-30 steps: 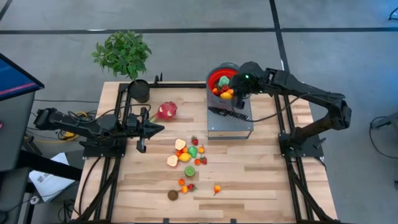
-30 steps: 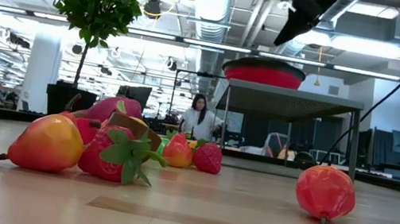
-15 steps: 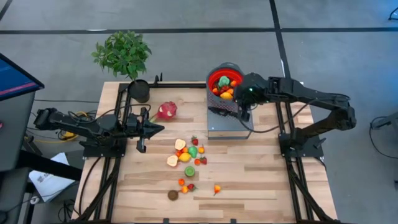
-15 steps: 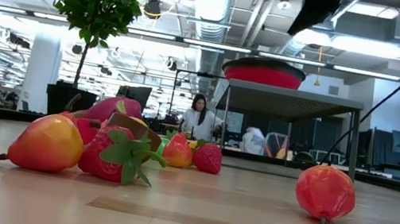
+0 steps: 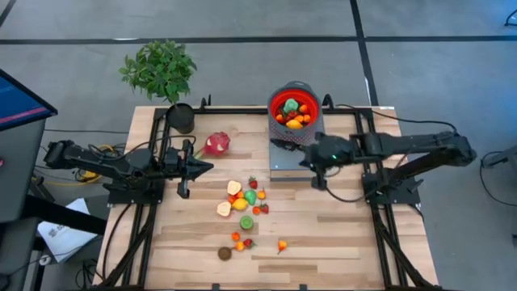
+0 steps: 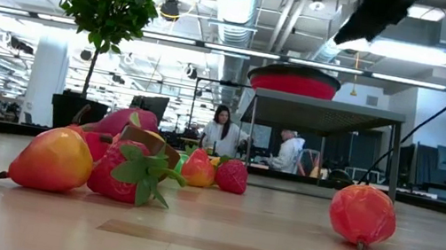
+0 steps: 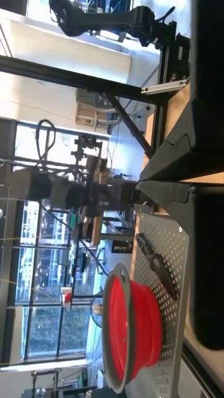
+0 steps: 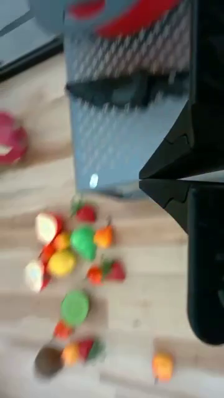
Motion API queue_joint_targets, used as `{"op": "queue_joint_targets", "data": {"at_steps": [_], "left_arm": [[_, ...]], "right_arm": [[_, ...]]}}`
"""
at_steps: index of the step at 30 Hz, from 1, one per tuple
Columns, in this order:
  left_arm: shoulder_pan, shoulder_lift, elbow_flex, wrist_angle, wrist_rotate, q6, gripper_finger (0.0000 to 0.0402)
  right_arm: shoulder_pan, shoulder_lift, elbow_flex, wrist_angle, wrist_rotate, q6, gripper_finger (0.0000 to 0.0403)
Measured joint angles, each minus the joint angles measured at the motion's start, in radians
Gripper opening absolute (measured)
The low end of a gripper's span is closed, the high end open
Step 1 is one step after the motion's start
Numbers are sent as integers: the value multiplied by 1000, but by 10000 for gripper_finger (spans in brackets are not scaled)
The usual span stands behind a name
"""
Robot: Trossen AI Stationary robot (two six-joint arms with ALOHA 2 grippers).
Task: Pick & Place Fruit
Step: Put the dragon fruit into the red colander on the shelf
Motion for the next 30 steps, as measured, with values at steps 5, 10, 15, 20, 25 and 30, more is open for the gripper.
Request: {"op": "queue_joint_targets", "data": {"at_steps": [5, 10, 15, 20, 25, 30], "left_arm": [[0, 0, 0, -1, 0, 0, 3], [0, 0, 0, 0, 0, 0, 3], [0, 0, 0, 0, 0, 0, 3], [0, 0, 0, 1, 0, 1, 3], [-3, 2, 0, 9, -93, -96, 3], [-42, 53, 0, 6, -233, -132, 1]], "right_arm": [[78, -138, -181, 262, -2, 17, 3], [115, -253, -353, 556, -1, -38, 3], [122, -322, -465, 698, 2, -49, 3], [122, -352, -499, 710, 2, -49, 3], [120, -353, -501, 732, 2, -50, 3], [118, -353, -501, 731, 2, -83, 3]]}}
